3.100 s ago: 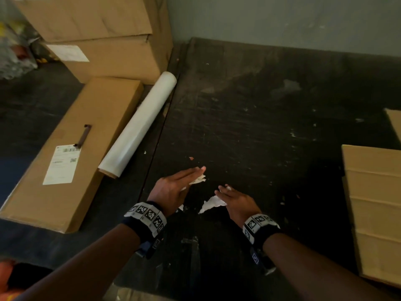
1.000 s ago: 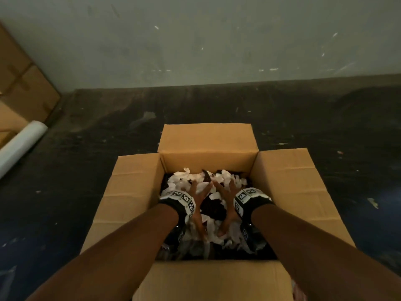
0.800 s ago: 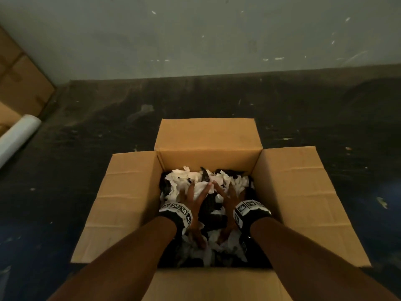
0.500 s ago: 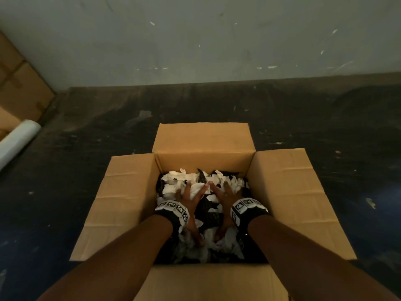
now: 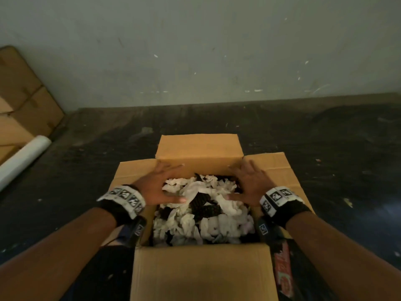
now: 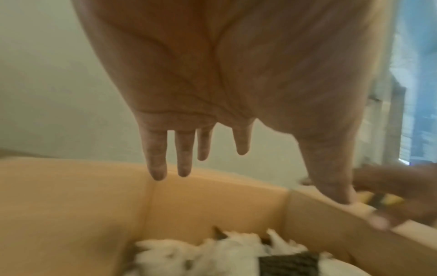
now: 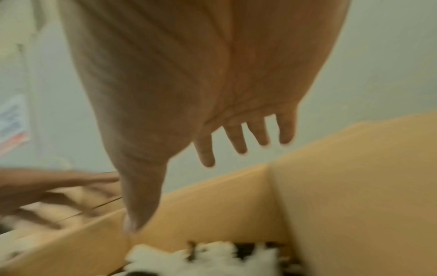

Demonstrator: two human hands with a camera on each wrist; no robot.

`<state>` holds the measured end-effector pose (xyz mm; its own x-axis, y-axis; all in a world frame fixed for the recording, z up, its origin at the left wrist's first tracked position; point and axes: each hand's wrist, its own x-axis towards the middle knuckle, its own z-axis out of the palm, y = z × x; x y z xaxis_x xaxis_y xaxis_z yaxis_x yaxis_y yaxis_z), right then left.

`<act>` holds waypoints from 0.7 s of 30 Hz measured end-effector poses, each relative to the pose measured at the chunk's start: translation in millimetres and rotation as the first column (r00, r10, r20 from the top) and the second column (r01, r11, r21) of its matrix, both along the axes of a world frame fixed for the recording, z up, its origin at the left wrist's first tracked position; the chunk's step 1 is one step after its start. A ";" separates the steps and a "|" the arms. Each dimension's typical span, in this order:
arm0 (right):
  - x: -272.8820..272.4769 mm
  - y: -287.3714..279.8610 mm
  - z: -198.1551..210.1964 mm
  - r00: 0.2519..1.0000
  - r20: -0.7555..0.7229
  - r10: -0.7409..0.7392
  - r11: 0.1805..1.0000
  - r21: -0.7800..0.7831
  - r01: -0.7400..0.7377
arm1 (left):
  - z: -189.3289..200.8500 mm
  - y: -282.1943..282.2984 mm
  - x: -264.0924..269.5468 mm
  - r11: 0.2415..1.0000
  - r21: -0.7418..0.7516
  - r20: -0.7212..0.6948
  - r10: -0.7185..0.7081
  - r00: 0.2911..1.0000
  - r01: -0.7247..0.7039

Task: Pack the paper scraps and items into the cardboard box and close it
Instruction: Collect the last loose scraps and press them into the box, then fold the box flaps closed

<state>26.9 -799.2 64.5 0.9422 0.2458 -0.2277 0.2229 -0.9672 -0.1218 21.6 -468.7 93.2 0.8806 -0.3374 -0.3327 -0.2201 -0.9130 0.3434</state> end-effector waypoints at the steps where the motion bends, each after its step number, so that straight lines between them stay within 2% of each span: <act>1: -4.6 -13.5 0.9 0.998 0.019 -0.055 0.998 -0.012 0.055 | -0.4 15.2 -5.5 0.999 0.012 0.017 0.053 0.998 -0.053; 4: -21.2 -55.6 0.0 0.971 -0.047 -0.236 0.971 -0.037 0.234 | -14.7 65.0 -26.2 0.950 0.149 0.022 0.273 0.962 -0.274; 6: -34.6 -82.2 -3.7 0.930 -0.131 -0.343 0.939 -0.025 0.342 | -28.3 92.9 -40.9 0.896 0.214 -0.034 0.405 0.914 -0.389; 8: -49.0 -102.8 -5.0 0.867 -0.268 -0.420 0.896 0.028 0.442 | -35.8 107.7 -56.8 0.870 0.198 -0.175 0.485 0.857 -0.452; 10: -64.2 -113.3 -2.2 0.821 -0.399 -0.409 0.867 0.112 0.486 | -39.7 113.5 -70.7 0.870 0.125 -0.284 0.492 0.823 -0.477; 11: -70.3 -114.8 -0.2 0.819 -0.426 -0.385 0.863 0.148 0.483 | -40.2 114.5 -75.4 0.872 0.098 -0.294 0.485 0.823 -0.479; 16: -90.2 -118.2 13.7 0.842 -0.374 -0.389 0.848 0.212 0.486 | -21.6 116.3 -87.0 0.874 0.085 -0.215 0.485 0.848 -0.478; 19: -99.2 -114.9 37.3 0.888 -0.273 -0.370 0.869 0.236 0.434 | 4.4 116.8 -97.9 0.870 0.067 -0.114 0.493 0.862 -0.489; 21: -107.0 -107.8 58.3 0.911 -0.241 -0.336 0.867 0.298 0.399 | 25.3 112.7 -105.5 0.885 0.002 -0.029 0.465 0.885 -0.465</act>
